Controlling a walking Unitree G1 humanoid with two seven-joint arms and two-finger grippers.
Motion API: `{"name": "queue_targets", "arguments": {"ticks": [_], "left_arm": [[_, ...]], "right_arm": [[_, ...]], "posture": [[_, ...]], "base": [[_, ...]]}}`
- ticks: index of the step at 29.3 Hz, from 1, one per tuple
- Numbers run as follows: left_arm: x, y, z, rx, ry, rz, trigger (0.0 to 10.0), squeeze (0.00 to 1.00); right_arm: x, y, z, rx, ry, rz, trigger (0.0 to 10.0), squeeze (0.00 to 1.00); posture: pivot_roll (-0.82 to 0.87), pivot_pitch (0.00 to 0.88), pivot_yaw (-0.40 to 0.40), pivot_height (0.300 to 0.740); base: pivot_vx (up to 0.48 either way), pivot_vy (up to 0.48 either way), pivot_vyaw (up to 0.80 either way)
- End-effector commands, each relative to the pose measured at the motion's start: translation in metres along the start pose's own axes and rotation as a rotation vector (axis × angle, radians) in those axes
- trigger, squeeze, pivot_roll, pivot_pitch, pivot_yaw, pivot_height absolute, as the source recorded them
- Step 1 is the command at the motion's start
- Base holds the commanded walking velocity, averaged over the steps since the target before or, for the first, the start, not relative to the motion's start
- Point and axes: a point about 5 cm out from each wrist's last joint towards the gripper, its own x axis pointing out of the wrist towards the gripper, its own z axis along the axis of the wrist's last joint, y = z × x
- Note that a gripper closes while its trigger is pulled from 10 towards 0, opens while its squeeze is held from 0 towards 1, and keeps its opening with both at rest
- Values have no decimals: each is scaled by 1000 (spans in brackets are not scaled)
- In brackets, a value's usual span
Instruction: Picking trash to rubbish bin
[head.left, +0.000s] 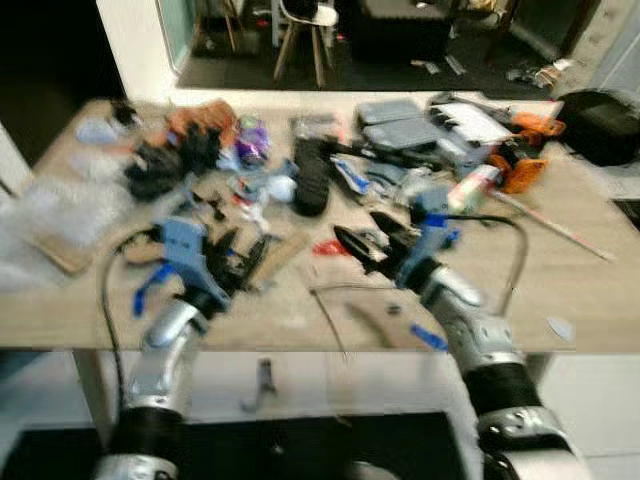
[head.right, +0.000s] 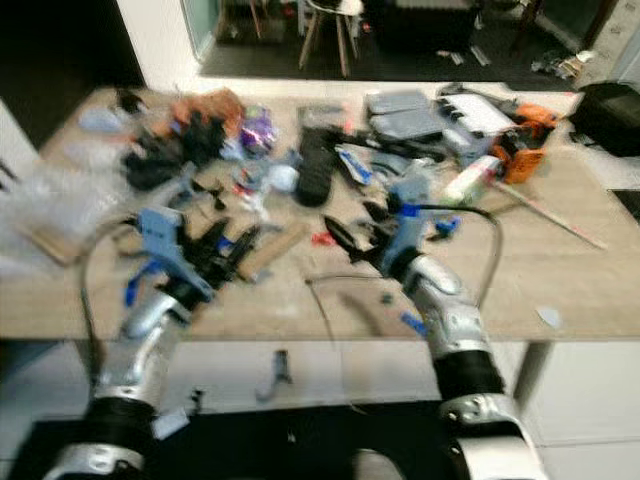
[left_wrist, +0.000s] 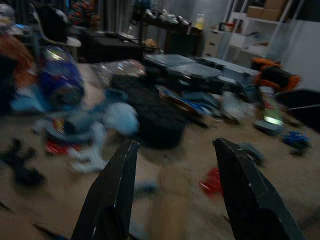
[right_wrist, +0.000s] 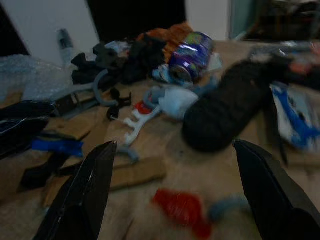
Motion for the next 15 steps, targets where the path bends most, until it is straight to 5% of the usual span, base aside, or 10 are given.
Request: {"name": "queue_targets", "arguments": {"ticks": [1, 3, 5, 8, 15], "left_arm": [[-5, 3, -1, 23, 12, 9, 10000, 0], [-5, 3, -1, 38, 19, 0, 10000, 0], [-8, 0, 0, 125, 60, -65, 10000, 0], [-9, -2, 1, 219, 104, -130, 10000, 0], [-13, 4, 20, 534, 252, -271, 10000, 0]], "right_arm": [[1, 7, -3, -1, 42, 70, 10000, 0], [-4, 8, -1, -43, 82, 140, 10000, 0], [-28, 4, 2, -194, 264, 329, 10000, 0], [-40, -4, 1, -250, 360, 348, 10000, 0], [-61, -13, 10, -224, 445, 357, 10000, 0]], "posture": [[26, 0, -27, 740], [26, 0, -25, 740], [23, 0, -21, 740], [21, 0, -21, 740], [24, 0, -16, 740]], "base": [[480, 0, 0], [480, 0, 0], [414, 0, 0], [275, 0, 0], [0, 0, 0]]}}
